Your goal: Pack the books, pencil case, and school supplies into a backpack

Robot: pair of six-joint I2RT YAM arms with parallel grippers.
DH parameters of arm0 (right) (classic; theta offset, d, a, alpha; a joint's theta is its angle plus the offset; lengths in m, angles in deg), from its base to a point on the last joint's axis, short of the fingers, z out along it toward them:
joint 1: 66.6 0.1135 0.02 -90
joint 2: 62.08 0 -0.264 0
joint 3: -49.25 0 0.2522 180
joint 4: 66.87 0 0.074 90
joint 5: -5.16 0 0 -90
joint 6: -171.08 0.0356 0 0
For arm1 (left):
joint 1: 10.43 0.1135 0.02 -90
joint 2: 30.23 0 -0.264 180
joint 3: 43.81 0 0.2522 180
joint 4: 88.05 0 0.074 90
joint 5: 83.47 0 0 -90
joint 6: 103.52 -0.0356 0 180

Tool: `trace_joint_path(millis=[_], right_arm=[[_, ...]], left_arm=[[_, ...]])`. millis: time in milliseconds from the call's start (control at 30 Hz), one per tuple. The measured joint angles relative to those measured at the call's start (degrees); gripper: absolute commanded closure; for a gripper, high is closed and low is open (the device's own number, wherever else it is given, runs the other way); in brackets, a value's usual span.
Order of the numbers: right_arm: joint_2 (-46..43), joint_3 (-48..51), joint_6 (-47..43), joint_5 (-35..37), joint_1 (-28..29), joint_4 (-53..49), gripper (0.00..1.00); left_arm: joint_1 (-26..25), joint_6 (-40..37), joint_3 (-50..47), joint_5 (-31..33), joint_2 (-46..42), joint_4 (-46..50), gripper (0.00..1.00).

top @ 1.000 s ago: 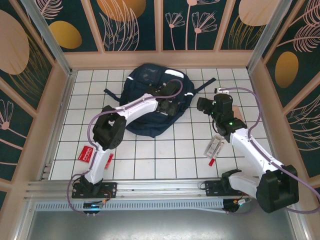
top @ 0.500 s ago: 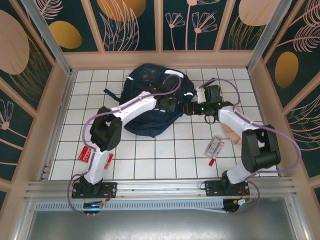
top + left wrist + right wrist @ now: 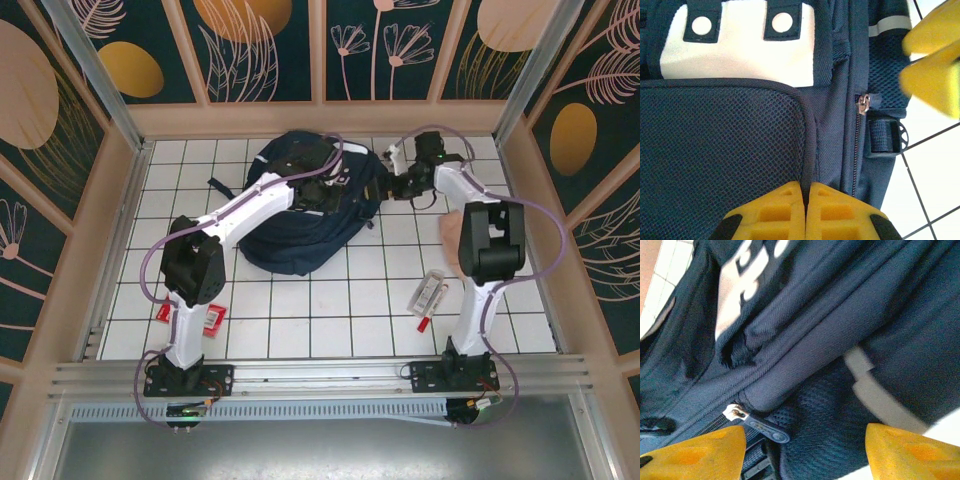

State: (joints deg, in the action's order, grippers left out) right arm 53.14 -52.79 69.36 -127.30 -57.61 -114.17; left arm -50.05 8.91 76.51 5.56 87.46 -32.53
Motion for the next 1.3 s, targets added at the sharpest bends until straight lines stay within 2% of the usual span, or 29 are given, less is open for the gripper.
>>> trace_joint_path(millis=[233,400,567,767,900,1000,1033,1133,1300], right_arm=[[0.13,1.11,-6.08,0.37,2.16,0.00,0.38],[0.57,-1.53,-16.39,-1.40,2.01,-2.97,0.38],[1.90,-2.84,-28.70,-5.55,2.29,-10.51,0.40],[6.29,-4.87,-34.95,-3.78,2.93,-13.92,0.41],[6.49,-4.92,-38.69,-4.00,3.67,-13.88,0.58],[6.43,-4.83,-41.55,-4.66,4.22,-13.77,0.81],[6.19,-4.48,-42.34,-4.92,4.42,-13.25,0.84],[4.74,-2.03,-43.95,-5.27,4.46,-11.52,0.91],[2.03,2.10,-46.38,-6.10,4.11,-9.27,0.95]], left_arm=[[0.35,-0.02,-0.70,-2.16,-0.04,-0.20,1.00],[0.42,-0.04,-1.27,-2.82,-0.22,-0.79,1.00],[0.79,-0.07,-1.44,-3.34,-0.70,-0.83,1.00],[1.05,-0.07,-1.97,-5.33,-1.29,-0.92,1.00],[1.05,-0.07,-2.01,-6.29,-1.31,-0.85,1.00],[1.05,-0.04,-1.99,-6.51,-1.31,-0.83,1.00],[1.05,-0.04,-1.99,-6.56,-1.31,-0.79,1.00],[1.05,-0.04,-1.99,-6.88,-1.31,-0.26,1.00],[1.05,0.00,-1.99,-7.72,-1.31,0.57,1.00]])
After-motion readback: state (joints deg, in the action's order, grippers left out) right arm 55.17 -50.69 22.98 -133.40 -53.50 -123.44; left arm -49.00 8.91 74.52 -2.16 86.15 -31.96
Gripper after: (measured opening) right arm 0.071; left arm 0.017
